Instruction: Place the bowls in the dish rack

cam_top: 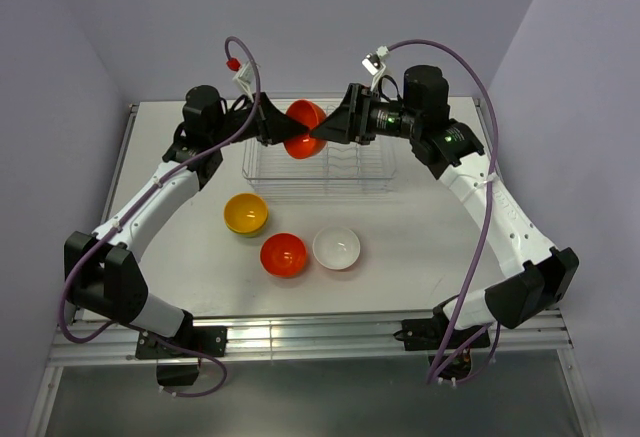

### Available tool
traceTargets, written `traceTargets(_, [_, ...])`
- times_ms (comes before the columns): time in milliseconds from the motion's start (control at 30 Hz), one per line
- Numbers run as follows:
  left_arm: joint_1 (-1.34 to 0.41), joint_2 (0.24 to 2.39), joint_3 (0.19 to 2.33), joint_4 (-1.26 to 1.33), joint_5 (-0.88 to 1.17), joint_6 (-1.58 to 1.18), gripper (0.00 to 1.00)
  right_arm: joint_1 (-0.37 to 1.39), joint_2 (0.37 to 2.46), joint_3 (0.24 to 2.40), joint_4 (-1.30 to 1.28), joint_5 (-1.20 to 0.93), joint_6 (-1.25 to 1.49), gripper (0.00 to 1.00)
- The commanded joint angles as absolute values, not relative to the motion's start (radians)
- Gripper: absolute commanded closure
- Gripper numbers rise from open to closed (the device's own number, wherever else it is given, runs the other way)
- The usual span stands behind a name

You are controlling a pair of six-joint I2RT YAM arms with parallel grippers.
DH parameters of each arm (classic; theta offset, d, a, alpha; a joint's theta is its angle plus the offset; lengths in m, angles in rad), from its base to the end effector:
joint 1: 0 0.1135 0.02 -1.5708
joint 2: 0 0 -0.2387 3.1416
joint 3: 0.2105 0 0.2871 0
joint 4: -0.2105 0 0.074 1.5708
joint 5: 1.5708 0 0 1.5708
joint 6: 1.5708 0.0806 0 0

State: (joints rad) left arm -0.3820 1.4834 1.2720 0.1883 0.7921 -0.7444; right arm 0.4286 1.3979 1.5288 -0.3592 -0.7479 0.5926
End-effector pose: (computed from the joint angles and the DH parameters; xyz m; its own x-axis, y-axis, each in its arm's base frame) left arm 0.3654 -0.2086 0.3480 -0.6406 -0.2555 -0.7242 0.6637 0.2901 -0.6894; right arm 0.3220 0.2074 0.4146 -0.6774 0.1406 -0.7220 -0.6376 0.3773 0.6717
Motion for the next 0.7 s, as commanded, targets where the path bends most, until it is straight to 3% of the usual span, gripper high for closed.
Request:
traceTargets(0, [-0.397,1.462,1.319,0.178,0.788,-0.721,0.85,0.440,1.373,1.539,-0.344,-0.715,0.551,1.00])
traceTargets(300, [-0.394,1.465,1.330,0.124,0.764,-0.690,0.49,0.436,1.373,1.549,-0.342,-0.719,0.538,1.00])
traceTargets(667, [-0.379,1.467,1.328,0.086,0.752,-0.678,0.29,0.393,1.393,1.557,-0.353,-0.712,0.549,1.00])
